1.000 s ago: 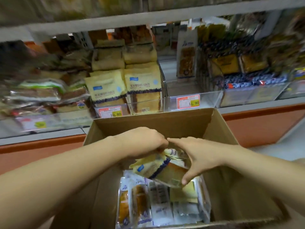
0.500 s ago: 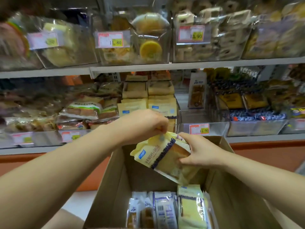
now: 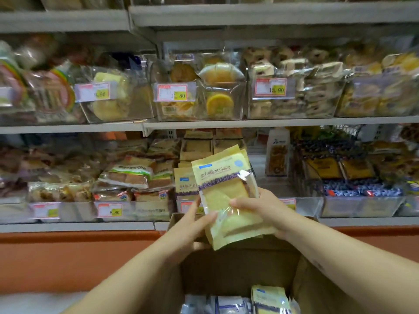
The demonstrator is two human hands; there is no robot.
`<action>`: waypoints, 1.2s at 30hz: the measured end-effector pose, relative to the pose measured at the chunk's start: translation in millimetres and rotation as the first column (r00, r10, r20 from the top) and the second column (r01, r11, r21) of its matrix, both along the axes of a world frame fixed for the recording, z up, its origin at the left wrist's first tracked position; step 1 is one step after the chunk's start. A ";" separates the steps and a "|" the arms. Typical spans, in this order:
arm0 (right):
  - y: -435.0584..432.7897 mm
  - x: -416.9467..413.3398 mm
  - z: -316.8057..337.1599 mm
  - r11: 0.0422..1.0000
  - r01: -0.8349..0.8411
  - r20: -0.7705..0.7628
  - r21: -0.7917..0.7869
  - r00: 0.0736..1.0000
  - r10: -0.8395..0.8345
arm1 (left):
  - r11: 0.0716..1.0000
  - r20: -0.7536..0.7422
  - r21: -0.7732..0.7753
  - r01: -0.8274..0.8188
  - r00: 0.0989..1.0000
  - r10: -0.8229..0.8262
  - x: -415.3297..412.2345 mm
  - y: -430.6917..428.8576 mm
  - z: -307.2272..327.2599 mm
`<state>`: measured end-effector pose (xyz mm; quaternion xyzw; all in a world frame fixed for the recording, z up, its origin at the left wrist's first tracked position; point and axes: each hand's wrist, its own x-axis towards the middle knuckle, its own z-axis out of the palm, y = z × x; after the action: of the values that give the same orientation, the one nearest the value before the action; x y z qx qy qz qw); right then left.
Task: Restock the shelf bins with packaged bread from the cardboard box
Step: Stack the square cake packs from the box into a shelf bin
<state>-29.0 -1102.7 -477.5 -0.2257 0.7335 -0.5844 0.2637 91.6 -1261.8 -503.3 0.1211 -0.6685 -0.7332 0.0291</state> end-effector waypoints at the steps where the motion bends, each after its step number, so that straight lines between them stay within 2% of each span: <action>1: -4.4 0.1 1.4 1.000 0.000 0.019 -0.017 1.000 0.001 | 1.000 -0.036 0.010 0.019 0.999 -0.019 -1.5 -0.5 -1.4; 5: -18.2 -1.0 4.0 0.993 0.067 0.073 -0.092 0.995 -0.061 | 0.988 -0.099 0.150 -0.043 0.993 0.058 -8.0 -10.3 -0.6; 8: -24.6 2.4 -0.8 0.976 0.137 0.085 -0.171 0.989 -0.124 | 0.980 -0.079 0.188 -0.068 0.993 0.084 -8.3 -9.8 1.5; 10: -25.9 10.0 -4.6 0.966 0.085 0.061 -0.246 0.996 -0.072 | 0.963 -0.039 0.228 -0.140 0.988 0.152 -8.7 -8.7 1.1; 12: -24.8 18.9 -10.0 0.969 0.006 0.001 -0.245 1.000 -0.006 | 0.938 0.003 0.270 -0.217 0.975 0.224 -9.4 -9.1 -0.5; 15: -22.6 26.2 -18.0 0.996 -0.006 -0.163 -0.092 0.987 -0.009 | 0.935 -0.003 0.237 -0.263 0.962 0.272 -8.8 -9.6 -1.3; 16: -21.4 25.5 -18.5 0.997 0.011 -0.177 -0.073 0.984 -0.024 | 0.937 -0.018 0.227 -0.265 0.961 0.276 -8.6 -9.3 -0.6; 22: -15.6 16.0 -6.4 0.959 0.112 -0.089 -0.259 0.986 -0.139 | 0.923 -0.130 0.298 -0.243 0.948 0.292 -10.0 -10.6 7.5; 27: -17.0 6.7 -2.6 0.953 0.186 -0.207 -0.239 0.949 -0.237 | 0.918 -0.197 0.215 -0.335 0.905 0.376 -20.8 -12.8 11.9; 31: -13.4 -16.1 -5.9 0.925 0.264 -0.162 -0.273 0.935 -0.315 | 0.863 -0.211 0.189 -0.468 0.839 0.501 -36.9 -32.9 15.2; 36: -28.6 -56.1 2.0 0.886 0.373 -0.209 -0.275 0.876 -0.434 | 0.815 -0.188 0.191 -0.547 0.795 0.577 -77.6 -66.4 24.8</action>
<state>-85.2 -1131.3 -475.5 -0.1715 0.7216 -0.6707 0.0074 14.0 -1328.3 -478.5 0.2277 -0.5458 -0.7412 0.3176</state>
